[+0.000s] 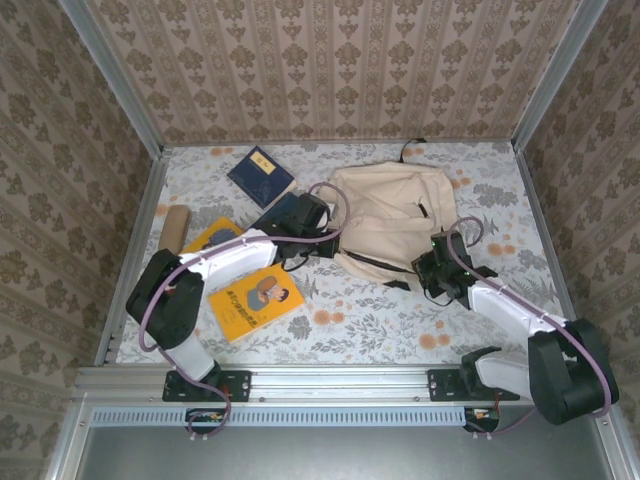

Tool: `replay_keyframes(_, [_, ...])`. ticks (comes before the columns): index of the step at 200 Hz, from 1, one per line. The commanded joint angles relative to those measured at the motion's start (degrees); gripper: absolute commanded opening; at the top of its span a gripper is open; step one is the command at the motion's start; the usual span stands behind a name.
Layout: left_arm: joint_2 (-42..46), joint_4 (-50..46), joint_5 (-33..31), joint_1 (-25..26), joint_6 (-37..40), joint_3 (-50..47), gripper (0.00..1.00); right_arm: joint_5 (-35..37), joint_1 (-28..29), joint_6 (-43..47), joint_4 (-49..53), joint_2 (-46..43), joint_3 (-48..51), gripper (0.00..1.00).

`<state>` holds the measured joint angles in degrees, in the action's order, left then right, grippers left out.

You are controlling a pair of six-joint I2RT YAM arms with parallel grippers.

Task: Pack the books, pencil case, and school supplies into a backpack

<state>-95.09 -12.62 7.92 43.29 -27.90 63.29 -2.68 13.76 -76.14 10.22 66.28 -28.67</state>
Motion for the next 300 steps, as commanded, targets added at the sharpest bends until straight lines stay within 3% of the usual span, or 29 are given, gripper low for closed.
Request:
replay_keyframes(1, [1.2,-1.4,-1.1,-2.1,3.1,-0.6,0.0,4.4,-1.8,6.1,8.6,-2.7,-0.4,0.21])
replay_keyframes(48, [-2.5,-0.2,2.2,-3.5,6.1,2.6,0.0,0.9,-5.0,12.1,10.2,-4.6,0.7,0.24])
replay_keyframes(76, [-2.4,0.4,4.9,-3.2,7.5,3.3,0.0,-2.0,-5.1,19.9,13.6,-3.9,-3.2,0.44])
replay_keyframes(112, [-0.6,-0.9,6.2,-2.5,8.2,4.8,0.0,0.1,-3.9,29.2,23.0,-6.2,-9.7,0.64])
replay_keyframes(131, [1.0,-3.3,2.9,-3.2,5.7,4.6,0.35,0.4,-2.4,33.9,25.5,-7.6,-12.8,0.7])
replay_keyframes(138, [1.9,-3.7,2.0,-3.7,4.2,3.9,0.43,0.7,-1.4,35.5,26.5,-7.6,-14.3,0.71])
replay_keyframes(168, [7.1,-3.4,0.5,-6.8,-1.2,-1.6,0.59,-1.0,4.6,44.0,26.7,-3.5,-20.1,0.71])
replay_keyframes(235, [17.8,-4.4,-0.1,-12.8,-11.8,-13.9,0.62,-3.1,22.6,61.0,24.8,22.6,-39.9,0.69])
replay_keyframes(268, [20.6,-3.4,1.0,-15.2,-15.1,-19.0,0.61,-6.6,24.6,64.4,23.4,33.5,-48.1,0.67])
replay_keyframes(300, [22.0,-3.2,1.9,-16.5,-15.9,-20.6,0.6,-7.6,24.6,66.4,22.9,40.4,-53.3,0.6])
